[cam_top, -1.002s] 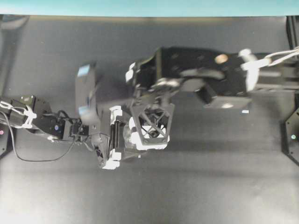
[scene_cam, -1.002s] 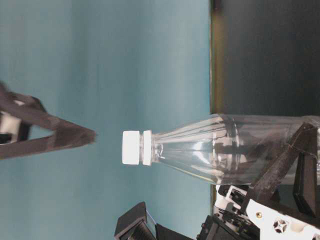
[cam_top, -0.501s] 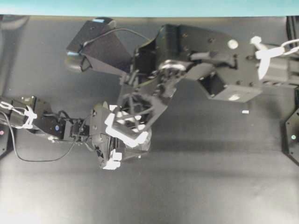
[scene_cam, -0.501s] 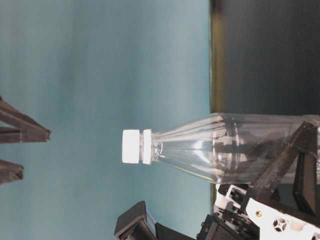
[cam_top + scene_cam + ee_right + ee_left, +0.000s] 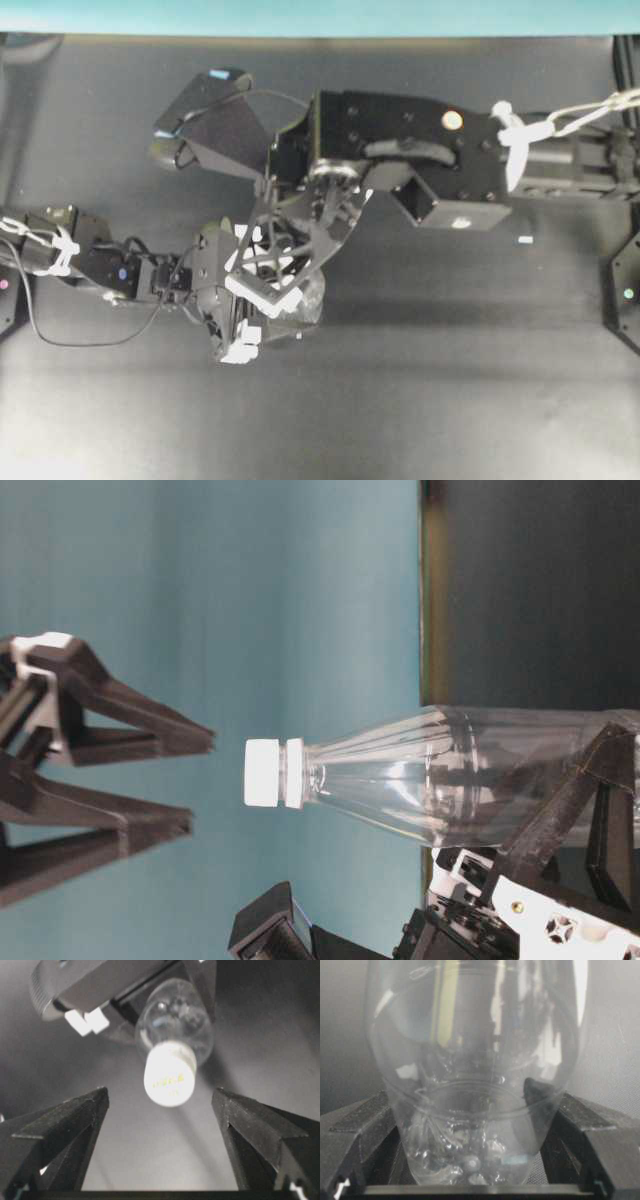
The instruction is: Open the bottle cap by holding the bottle with the left arm and twisting the cap with the right arm.
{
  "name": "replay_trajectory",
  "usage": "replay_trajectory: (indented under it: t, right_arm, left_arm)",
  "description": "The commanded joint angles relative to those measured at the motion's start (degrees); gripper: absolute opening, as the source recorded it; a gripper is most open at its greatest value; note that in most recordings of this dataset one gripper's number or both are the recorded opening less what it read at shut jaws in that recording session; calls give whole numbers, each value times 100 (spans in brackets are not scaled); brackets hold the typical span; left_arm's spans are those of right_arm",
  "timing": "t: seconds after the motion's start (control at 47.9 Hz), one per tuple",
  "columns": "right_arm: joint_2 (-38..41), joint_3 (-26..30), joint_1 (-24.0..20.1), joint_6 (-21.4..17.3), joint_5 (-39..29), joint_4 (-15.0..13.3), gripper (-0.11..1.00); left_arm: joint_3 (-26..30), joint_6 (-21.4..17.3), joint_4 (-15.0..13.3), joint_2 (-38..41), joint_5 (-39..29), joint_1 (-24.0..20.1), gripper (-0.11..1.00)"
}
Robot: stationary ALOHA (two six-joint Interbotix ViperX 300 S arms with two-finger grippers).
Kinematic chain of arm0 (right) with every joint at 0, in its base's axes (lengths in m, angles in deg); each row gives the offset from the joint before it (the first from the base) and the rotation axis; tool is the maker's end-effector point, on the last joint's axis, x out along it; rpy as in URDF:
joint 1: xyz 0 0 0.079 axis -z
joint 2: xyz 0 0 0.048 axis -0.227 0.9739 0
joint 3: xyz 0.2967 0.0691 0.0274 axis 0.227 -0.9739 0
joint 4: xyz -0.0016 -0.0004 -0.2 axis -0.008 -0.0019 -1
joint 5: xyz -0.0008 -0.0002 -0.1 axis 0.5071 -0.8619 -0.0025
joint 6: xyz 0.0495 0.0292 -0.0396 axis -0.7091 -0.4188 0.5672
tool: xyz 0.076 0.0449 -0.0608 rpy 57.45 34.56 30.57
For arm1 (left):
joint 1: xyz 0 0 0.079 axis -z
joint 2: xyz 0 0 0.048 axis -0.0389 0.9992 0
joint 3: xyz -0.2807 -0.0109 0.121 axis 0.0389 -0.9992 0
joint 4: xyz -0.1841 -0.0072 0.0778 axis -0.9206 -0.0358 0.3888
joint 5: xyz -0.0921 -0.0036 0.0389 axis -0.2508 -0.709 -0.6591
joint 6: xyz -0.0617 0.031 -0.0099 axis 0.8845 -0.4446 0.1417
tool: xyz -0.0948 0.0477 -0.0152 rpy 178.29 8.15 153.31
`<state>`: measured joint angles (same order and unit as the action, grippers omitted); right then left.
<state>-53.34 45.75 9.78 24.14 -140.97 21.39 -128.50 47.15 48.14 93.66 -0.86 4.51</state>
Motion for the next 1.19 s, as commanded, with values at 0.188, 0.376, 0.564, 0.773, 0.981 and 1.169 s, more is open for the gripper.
replay_trajectory:
  t: [0.188,0.376,0.564,0.773,0.981,1.169]
  right_arm:
    - [-53,-439,-35,-88,334,193,80]
    - [-114,-615,0,-62,369,193,77]
    - [-114,-615,9,-35,483,185,51]
    - [-114,-642,35,18,475,185,37]
    - [-123,-659,62,545,396,158,37]
    - [-123,-650,9,2197,290,141,37]
  left_arm:
    - [18,18,18,35,-53,35,82]
    - [18,18,18,35,-53,35,82]
    - [26,18,18,35,-53,35,82]
    - [26,18,18,35,-53,35,82]
    - [26,18,18,26,-53,44,82]
    - [35,26,18,35,-53,53,82]
